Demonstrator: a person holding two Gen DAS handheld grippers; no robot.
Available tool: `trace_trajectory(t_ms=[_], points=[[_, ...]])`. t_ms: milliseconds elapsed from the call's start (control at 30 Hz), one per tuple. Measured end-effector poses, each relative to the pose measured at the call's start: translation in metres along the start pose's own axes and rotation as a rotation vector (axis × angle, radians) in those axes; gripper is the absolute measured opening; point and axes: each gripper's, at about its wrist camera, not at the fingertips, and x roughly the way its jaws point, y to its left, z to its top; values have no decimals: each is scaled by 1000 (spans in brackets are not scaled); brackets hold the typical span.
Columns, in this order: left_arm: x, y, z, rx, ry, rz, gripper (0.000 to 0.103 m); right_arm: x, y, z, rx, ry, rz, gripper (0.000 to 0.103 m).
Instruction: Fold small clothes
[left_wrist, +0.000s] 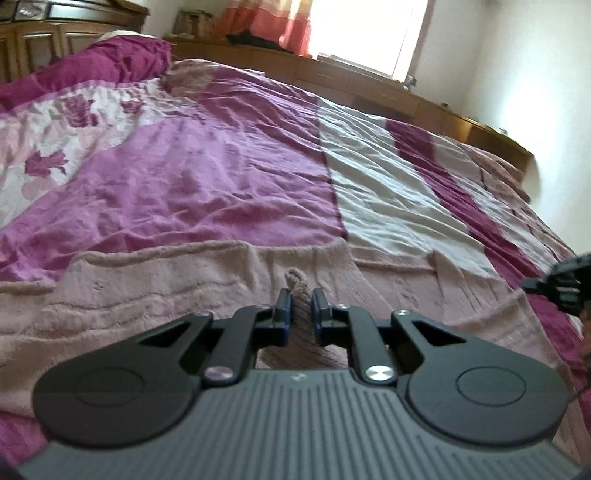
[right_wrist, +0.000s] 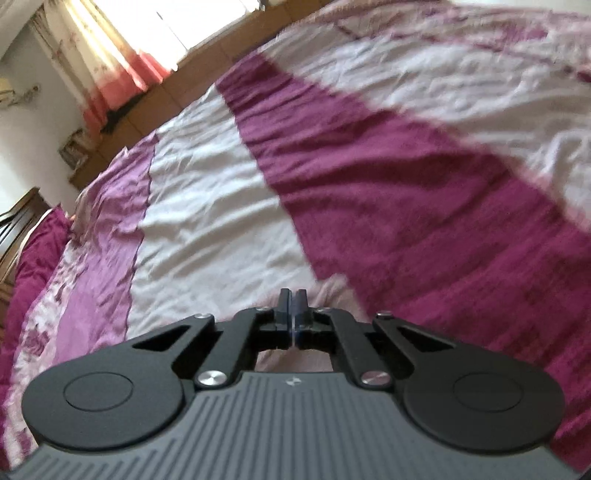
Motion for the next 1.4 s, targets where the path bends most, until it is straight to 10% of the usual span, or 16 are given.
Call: trace_trajectory(t_ms=[267,667,1100,1200,1400], points=[[8,4,-6,25,43,28,13,7,-4,8,35,124,84,2],[-16,5,-11,0,15,7,13,26,27,-5,39,239,-50,41],[-33,5,-10,-21,-28,-25,13,28,30,-8,56,237,-146,39],[-31,5,-12,-3,-16,0,13,33,35,-7,44,226,-186,14],[-16,13,-16,10,67,41,15,25,27,-10,45,174,-150,4]])
